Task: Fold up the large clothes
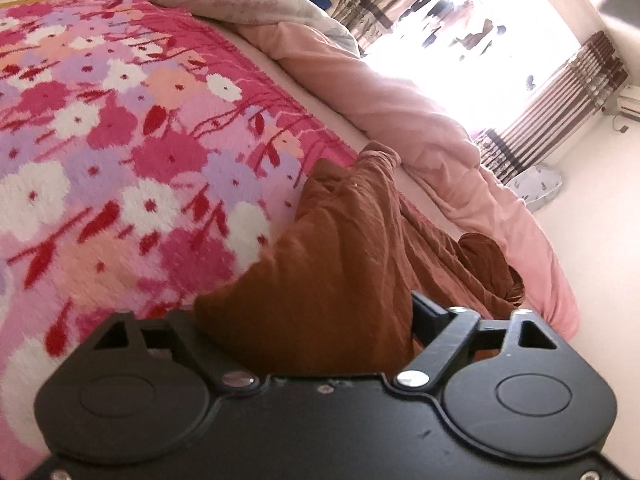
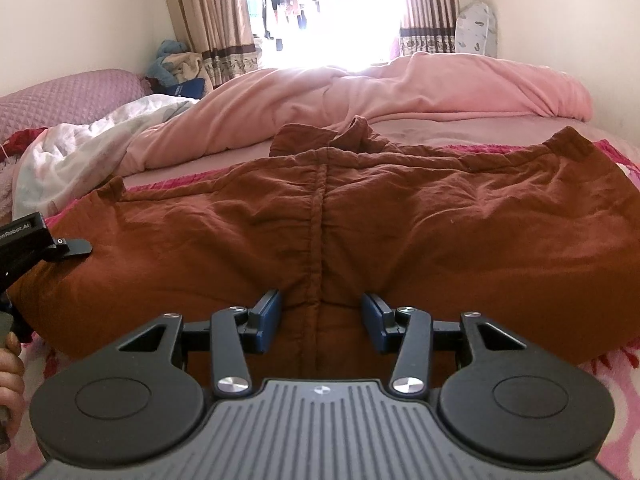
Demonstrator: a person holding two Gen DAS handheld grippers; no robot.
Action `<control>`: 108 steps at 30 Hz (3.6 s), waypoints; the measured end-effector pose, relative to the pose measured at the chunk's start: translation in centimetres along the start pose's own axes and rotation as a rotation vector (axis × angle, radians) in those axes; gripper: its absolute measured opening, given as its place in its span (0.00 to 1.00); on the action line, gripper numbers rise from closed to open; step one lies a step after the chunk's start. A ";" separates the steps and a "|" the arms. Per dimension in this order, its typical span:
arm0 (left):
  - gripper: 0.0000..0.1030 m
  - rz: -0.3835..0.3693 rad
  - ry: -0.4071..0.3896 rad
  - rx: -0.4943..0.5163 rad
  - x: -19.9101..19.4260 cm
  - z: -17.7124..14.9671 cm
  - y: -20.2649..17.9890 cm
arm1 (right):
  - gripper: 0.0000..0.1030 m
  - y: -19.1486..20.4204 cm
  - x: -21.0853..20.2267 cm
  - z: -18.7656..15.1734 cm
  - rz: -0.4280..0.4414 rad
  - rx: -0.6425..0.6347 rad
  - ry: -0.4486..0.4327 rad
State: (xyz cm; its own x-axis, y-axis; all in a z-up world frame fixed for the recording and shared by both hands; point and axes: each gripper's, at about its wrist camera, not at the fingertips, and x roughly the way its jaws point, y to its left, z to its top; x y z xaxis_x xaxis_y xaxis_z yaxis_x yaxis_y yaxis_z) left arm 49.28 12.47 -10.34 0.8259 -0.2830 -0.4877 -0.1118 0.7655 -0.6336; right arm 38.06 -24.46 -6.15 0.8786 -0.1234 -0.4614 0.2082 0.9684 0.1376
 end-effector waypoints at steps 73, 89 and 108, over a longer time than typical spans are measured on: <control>0.95 -0.699 0.355 0.431 0.8 -13.6 -32.1 | 0.50 -22.8 -12.1 -1.7 0.042 0.469 -0.141; 0.95 -0.236 0.237 0.641 -0.6 -16.2 -18.0 | 0.76 -20.3 -5.8 1.0 0.378 0.747 -0.080; 0.82 -0.203 0.220 0.604 1.9 -16.2 -19.9 | 0.27 -27.2 -7.6 2.9 0.229 0.720 -0.233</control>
State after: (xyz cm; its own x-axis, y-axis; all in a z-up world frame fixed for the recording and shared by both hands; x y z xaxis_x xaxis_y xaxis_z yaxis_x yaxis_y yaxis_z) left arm 44.15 -12.69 -8.42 0.6589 -0.5177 -0.5457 0.4154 0.8552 -0.3098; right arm 26.99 -50.53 -3.88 0.9841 -0.0571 -0.1682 0.1680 0.6061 0.7774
